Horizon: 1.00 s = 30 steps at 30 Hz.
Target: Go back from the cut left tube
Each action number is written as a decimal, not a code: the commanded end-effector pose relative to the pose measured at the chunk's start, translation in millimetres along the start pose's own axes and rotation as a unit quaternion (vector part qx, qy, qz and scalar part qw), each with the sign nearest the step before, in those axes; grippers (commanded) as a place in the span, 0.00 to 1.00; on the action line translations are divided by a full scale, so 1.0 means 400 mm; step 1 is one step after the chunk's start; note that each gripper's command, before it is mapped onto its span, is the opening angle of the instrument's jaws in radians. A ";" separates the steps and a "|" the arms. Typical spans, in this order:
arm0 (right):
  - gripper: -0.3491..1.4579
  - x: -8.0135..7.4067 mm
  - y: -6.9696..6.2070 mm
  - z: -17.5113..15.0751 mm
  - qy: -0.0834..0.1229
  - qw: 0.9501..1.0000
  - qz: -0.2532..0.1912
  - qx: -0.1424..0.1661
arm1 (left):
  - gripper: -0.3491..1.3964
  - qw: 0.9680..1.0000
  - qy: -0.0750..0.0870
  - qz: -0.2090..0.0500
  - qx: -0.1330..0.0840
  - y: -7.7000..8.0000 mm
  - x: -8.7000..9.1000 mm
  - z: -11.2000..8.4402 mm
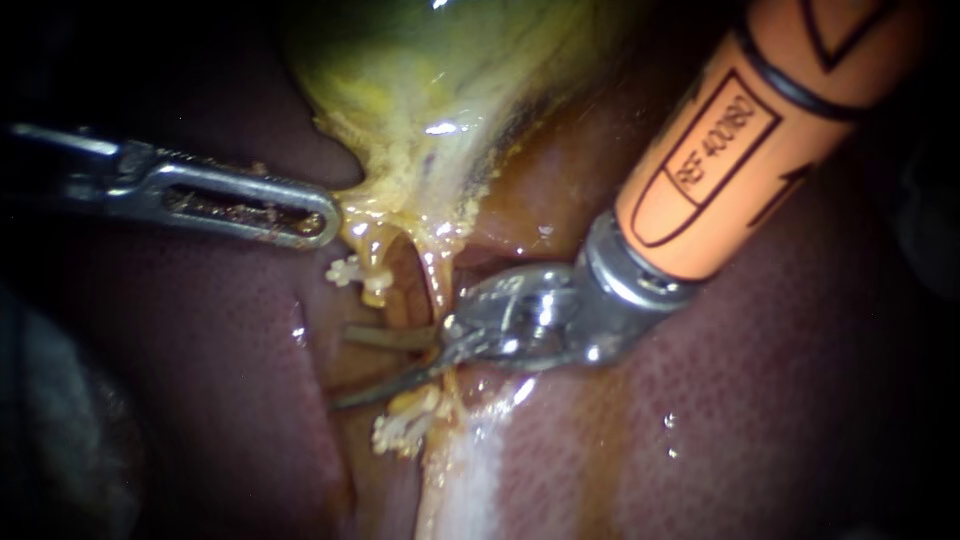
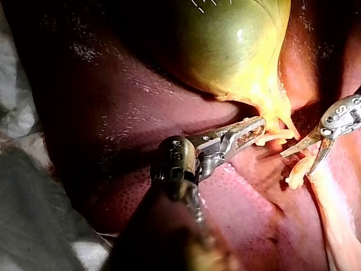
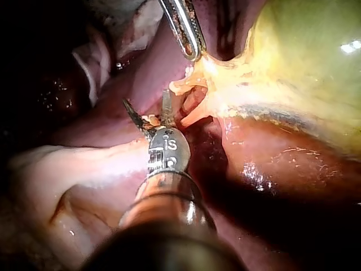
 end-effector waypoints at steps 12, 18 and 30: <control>0.99 -0.0028 0.0000 -0.0289 0.023 0.994 -0.095 -0.050 | 0.00 1.000 0.001 0.000 0.001 -0.0009 0.0003 -0.0001; 0.99 -0.0075 0.0018 -0.0410 0.023 0.990 -0.109 -0.081 | 0.00 1.000 0.001 0.000 0.001 -0.0010 0.0003 -0.0001; 0.99 -0.0124 0.0058 -0.0525 -0.022 0.984 -0.118 -0.133 | 0.00 1.000 0.002 0.001 0.002 -0.0014 -0.0004 0.0014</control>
